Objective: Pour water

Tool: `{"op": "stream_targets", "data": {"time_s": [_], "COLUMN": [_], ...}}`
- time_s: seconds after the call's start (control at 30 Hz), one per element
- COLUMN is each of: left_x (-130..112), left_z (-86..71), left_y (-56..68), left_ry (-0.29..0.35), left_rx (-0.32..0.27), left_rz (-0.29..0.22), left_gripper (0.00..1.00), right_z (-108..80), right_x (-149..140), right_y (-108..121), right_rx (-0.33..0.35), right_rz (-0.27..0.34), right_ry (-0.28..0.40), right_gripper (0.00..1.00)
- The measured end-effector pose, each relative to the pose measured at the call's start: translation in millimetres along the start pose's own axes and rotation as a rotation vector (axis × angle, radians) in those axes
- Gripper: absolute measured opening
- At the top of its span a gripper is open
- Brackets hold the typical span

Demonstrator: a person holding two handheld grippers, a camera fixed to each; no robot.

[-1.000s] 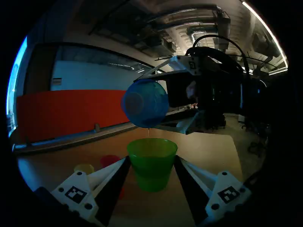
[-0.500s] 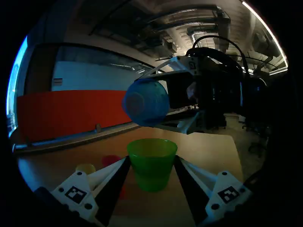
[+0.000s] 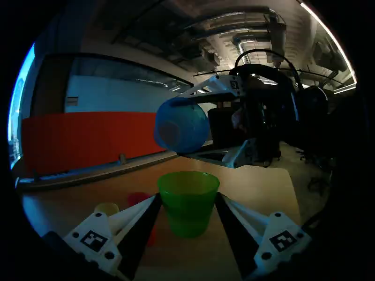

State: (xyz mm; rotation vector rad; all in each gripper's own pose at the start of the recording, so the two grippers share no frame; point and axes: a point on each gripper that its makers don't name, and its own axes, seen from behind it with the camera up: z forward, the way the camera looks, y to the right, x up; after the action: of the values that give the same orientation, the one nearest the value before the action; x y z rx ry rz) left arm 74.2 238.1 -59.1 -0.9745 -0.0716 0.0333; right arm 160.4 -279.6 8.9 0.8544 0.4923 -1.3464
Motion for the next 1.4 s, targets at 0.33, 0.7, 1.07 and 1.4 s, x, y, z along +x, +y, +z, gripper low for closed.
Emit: {"op": "stream_targets", "data": {"time_s": [0.33,0.7,1.07,1.4], "left_x": [0.8,0.4,-4.6,-4.0], "left_z": [-1.0,-2.0,-2.2,-3.0], "left_y": [0.5,-0.5,-0.1,-0.7], "left_ry": [-0.004,-0.010,-0.025,-0.030], "left_rx": [0.004,0.004,0.007,0.009], "left_rz": [0.003,0.006,0.008,0.009], "left_gripper": [0.83,0.83,0.83,0.83], "right_z": [-5.3,-17.4,-28.3,-33.5], "right_x": [-18.3,-27.6,-28.8,-21.8], "right_y": [-14.4,-28.3,-47.9,-56.5], "right_rx": [0.001,0.010,0.038,0.063], "right_rz": [0.245,0.552,0.850,1.052], "right_ry": [-0.027,-0.030,-0.043,-0.050], "right_gripper": [0.89,0.89,0.89,0.89]}}
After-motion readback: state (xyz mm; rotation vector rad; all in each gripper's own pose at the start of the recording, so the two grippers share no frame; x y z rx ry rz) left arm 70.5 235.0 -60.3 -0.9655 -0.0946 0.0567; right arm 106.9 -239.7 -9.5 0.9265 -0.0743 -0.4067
